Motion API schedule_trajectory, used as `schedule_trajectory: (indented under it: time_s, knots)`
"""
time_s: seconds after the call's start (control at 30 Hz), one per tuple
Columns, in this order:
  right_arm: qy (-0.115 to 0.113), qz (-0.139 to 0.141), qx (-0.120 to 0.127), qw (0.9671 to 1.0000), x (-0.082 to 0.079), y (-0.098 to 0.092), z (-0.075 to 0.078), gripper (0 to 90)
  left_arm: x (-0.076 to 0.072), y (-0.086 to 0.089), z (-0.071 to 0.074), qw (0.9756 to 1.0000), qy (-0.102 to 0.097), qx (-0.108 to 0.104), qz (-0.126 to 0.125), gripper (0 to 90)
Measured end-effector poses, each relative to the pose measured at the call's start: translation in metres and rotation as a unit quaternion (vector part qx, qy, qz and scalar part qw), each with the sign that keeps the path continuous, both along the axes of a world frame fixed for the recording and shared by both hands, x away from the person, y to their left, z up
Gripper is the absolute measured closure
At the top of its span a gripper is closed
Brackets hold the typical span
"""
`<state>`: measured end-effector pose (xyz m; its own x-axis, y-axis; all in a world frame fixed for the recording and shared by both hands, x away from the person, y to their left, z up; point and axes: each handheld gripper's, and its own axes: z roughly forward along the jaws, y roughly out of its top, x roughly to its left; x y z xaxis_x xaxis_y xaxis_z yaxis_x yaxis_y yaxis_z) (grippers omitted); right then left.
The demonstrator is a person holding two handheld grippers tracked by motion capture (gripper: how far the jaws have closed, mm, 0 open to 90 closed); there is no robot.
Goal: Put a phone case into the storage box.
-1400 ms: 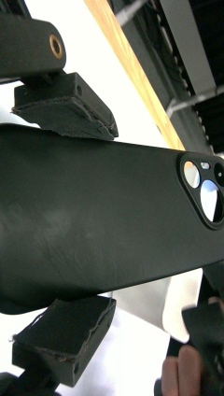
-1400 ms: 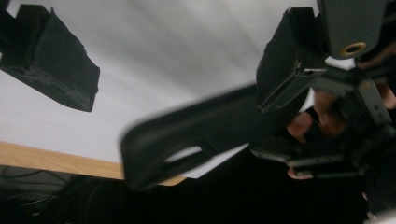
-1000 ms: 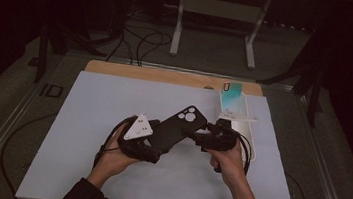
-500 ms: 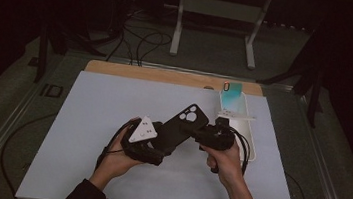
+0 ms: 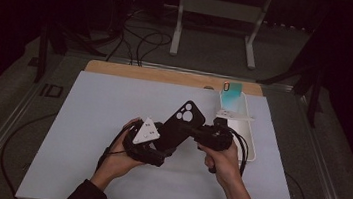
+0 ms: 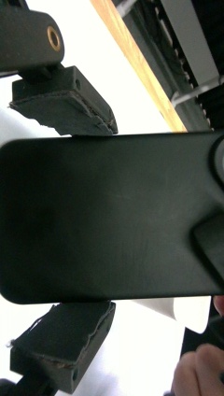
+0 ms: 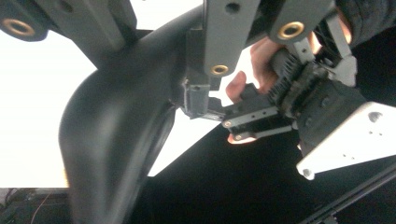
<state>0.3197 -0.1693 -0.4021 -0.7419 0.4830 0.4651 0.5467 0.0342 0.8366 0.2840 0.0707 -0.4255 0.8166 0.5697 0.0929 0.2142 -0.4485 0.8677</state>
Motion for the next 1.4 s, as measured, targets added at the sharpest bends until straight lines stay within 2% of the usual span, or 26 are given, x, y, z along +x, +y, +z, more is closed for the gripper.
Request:
schedule_trajectory:
  time_s: [0.1, 0.17, 0.2, 0.27, 0.43, 0.63, 0.83, 1.1, 1.4]
  knots:
    - [-0.001, -0.004, -0.001, 1.0, 0.0, 0.002, 0.0, 80.9, 0.001, 0.0, -0.001, 1.0, 0.003, -0.002, 0.004, 13.4]
    - [-0.004, -0.005, -0.002, 1.0, 0.0, 0.002, 0.0, 85.1, 0.002, 0.004, 0.0, 0.9999, 0.009, -0.014, 0.0, 19.2]
    - [-0.014, -0.014, -0.012, 0.9997, -0.001, 0.002, 0.001, 85.4, 0.002, 0.006, 0.0, 0.9998, 0.01, -0.017, 0.002, 18.2]
    - [-0.007, -0.009, 0.001, 0.9999, 0.0, 0.0, 0.001, 85.5, 0.003, 0.009, 0.0, 0.9997, 0.013, -0.021, 0.001, 18.2]
    - [-0.021, -0.014, -0.012, 0.9996, -0.002, -0.003, 0.004, 85.4, 0.005, 0.015, -0.001, 0.9985, 0.033, -0.043, -0.011, 17.1]
    - [-0.039, -0.01, -0.032, 0.9987, -0.005, -0.003, 0.007, 85.3, 0.006, 0.021, 0.001, 0.9967, 0.049, -0.061, -0.02, 14.8]
    - [-0.053, -0.003, -0.04, 0.9978, -0.007, -0.004, 0.009, 85.2, 0.007, 0.029, 0.001, 0.9947, 0.063, -0.078, -0.023, 14.6]
    - [-0.07, 0.017, -0.051, 0.9961, -0.012, -0.003, 0.011, 85.2, 0.007, 0.034, 0.001, 0.9926, 0.077, -0.087, -0.033, 13.8]
    - [-0.094, 0.044, -0.051, 0.9932, -0.018, -0.002, 0.016, 85.3, 0.008, 0.032, -0.002, 0.9909, 0.09, -0.084, -0.055, 11.5]
